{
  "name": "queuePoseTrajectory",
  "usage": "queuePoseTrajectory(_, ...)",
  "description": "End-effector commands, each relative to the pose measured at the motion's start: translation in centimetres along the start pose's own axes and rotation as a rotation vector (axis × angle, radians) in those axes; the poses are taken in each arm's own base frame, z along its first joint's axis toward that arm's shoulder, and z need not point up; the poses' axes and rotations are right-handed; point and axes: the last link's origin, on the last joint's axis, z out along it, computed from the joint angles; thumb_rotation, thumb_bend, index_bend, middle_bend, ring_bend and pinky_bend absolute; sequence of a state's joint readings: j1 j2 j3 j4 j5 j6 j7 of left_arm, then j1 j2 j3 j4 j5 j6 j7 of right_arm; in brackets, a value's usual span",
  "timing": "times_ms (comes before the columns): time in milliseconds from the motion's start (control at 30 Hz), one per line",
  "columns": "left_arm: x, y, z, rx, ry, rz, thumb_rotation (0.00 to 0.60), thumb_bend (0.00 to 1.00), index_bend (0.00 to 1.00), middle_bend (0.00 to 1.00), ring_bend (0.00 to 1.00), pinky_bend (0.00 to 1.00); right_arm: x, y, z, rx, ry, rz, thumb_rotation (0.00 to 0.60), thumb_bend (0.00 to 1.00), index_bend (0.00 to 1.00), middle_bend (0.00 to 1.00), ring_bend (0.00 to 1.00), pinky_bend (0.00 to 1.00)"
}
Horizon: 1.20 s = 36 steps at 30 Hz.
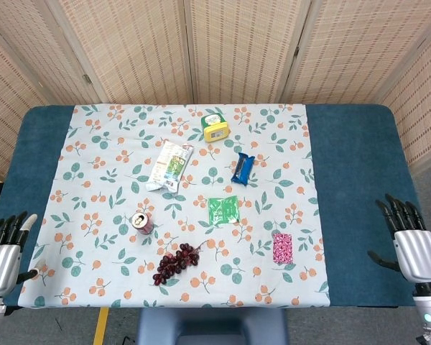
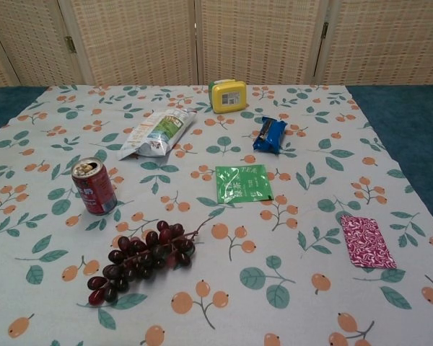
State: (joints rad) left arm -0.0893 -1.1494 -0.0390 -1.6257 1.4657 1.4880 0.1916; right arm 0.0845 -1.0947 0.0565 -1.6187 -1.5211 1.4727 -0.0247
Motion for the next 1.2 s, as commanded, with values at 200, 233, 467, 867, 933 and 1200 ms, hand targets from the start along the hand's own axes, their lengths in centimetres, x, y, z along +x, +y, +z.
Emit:
queuePoseTrajectory(200, -0.1, -0.1, -0.1, -0.002, -0.002, -0.001, 0.6, 0.28, 0.12, 0.07, 0.04, 0.0, 0.2, 0.0, -0.2, 0.001, -0.004, 0.014, 0.592, 0.15, 0.0, 0.04, 0.03, 0.0)
queuePoseTrajectory(233, -0.2, -0.1, -0.1, -0.002, -0.003, -0.001, 0.6, 0.28, 0.12, 0.07, 0.04, 0.0, 0.1, 0.0, -0.2, 0.001, -0.006, 0.015, 0.592, 0.15, 0.0, 0.04, 0.03, 0.0)
queuePoseTrajectory(467, -0.4, 0.0, 0.1, -0.008, -0.009, -0.006, 0.6, 0.27, 0.13, 0.07, 0.04, 0.0, -0.7, -0.6, 0.2, 0.028, -0.075, 0.035, 0.593, 0.15, 0.04, 0.05, 0.03, 0.0)
queuePoseTrajectory(867, -0.7, -0.2, -0.2, -0.002, -0.019, -0.021, 0.6, 0.27, 0.15, 0.07, 0.05, 0.0, -4.6, -4.3, 3.1, 0.175, -0.308, 0.122, 0.448, 0.15, 0.13, 0.02, 0.0, 0.0)
queuePoseTrajectory(933, -0.7, -0.4, -0.2, 0.002, -0.018, -0.023, 0.6, 0.27, 0.15, 0.07, 0.06, 0.0, -5.2, -5.2, 3.6, 0.21, -0.335, 0.128, 0.366, 0.15, 0.19, 0.01, 0.0, 0.0)
queuePoseTrajectory(1200, -0.8, -0.4, -0.5, -0.002, -0.023, -0.032, 0.6, 0.27, 0.16, 0.07, 0.06, 0.0, -8.3, -7.5, 4.8, 0.279, -0.439, 0.135, 0.286, 0.15, 0.27, 0.01, 0.0, 0.0)
